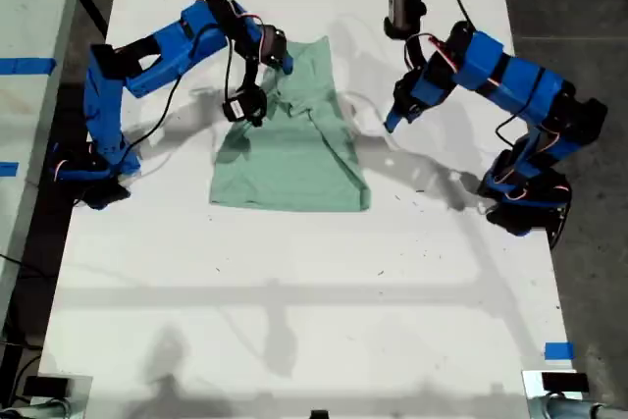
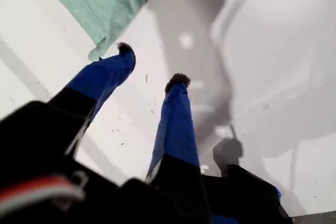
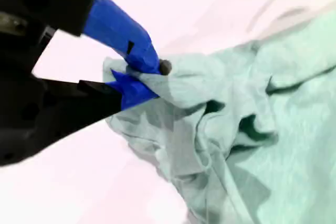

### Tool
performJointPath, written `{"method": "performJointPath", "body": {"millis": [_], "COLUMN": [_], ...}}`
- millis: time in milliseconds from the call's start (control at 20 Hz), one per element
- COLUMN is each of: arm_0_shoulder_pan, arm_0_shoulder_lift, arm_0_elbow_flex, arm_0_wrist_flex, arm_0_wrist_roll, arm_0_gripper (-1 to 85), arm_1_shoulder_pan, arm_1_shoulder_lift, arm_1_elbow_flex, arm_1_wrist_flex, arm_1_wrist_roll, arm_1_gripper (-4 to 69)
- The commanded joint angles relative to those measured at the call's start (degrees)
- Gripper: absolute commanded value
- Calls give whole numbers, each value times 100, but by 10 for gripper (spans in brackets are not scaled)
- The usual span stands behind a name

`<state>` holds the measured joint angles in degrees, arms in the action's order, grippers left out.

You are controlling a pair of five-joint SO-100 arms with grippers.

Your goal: Fold tshirt

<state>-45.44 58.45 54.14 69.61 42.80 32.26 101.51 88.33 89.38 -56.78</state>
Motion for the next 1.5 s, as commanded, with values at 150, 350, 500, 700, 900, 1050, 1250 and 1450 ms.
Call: {"method": "performJointPath", "body": {"millis": [150, 350, 500, 700, 900, 1050, 1250, 1450], "arm_0_shoulder_pan": [220, 79, 141, 659, 1371, 1793, 2241, 2399], "arm_0_shoulder_lift": [-70, 650, 1503, 2452, 4210, 5282, 5722, 5687], "arm_0_elbow_flex": [-378, -352, 79, 1116, 3182, 4465, 5396, 5511], "arm_0_wrist_flex": [-1037, -176, 668, 1556, 1143, 888, 396, 123], "arm_0_wrist_roll": [-185, -158, -88, -264, -932, -1582, -2065, -2162], "arm_0_gripper": [309, 338, 323, 211, 104, 220, 258, 251], "arm_1_shoulder_pan": [-211, -220, -237, -413, -773, -940, -1072, -1248], "arm_1_shoulder_lift": [457, 721, 1072, 1362, 1371, 1301, 870, 123], "arm_1_elbow_flex": [141, 431, 668, 729, 756, 853, 1072, 1116], "arm_1_wrist_flex": [-211, -237, -237, -88, -35, -167, -677, -1371], "arm_1_wrist_roll": [193, 246, 299, 369, 404, 422, 501, 659], "arm_1_gripper": [167, 167, 166, 171, 221, 312, 326, 336]}}
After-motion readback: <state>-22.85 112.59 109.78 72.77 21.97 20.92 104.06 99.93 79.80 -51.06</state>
